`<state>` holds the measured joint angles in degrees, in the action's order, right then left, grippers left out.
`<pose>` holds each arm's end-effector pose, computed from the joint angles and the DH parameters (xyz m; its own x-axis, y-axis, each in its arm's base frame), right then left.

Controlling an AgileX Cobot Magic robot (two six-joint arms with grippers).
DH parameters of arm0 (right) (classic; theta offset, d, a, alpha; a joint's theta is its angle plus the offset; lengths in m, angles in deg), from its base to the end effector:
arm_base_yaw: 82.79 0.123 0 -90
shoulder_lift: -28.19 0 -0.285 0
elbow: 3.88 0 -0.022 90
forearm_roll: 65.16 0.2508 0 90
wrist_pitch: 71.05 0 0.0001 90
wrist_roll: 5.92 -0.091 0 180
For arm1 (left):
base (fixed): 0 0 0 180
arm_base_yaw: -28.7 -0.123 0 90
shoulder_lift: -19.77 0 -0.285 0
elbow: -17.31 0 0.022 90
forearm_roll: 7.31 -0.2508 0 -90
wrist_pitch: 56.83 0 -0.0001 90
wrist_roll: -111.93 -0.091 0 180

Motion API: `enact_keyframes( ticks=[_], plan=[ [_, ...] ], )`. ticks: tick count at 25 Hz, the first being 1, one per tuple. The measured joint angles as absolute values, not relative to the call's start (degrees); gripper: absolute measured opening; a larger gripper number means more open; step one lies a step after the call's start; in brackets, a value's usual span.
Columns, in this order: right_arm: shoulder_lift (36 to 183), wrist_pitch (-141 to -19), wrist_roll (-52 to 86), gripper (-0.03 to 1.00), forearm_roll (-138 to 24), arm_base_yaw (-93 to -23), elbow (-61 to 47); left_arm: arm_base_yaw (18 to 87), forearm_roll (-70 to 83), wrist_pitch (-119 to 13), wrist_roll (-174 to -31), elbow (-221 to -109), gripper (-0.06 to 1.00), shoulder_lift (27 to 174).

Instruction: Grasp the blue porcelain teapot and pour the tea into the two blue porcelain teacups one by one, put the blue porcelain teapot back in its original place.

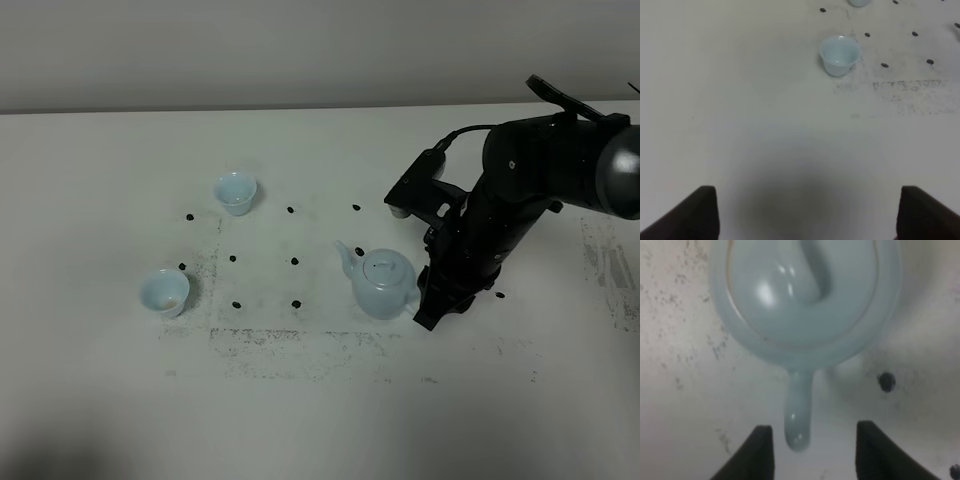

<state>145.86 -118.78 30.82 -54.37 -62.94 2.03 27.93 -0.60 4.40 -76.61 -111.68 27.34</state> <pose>0.3416 0.1367 0.1660 -0.6331 -0.7460 -0.2064 -0.7673 0.6400 0.0405 -0.0012 -0.0093 0.2652 -0.4855 0.0854 -0.8701 0.1210 0.9922 0.0298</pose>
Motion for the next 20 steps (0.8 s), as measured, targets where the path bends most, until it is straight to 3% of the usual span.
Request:
enact_keyframes(
  ticks=[20],
  plan=[
    [149.8, -118.2, 30.8, 0.41, -54.2, -61.1, -1.2, 27.9, -0.6, 4.4, -76.6, -111.7, 0.73, 27.3]
  ],
)
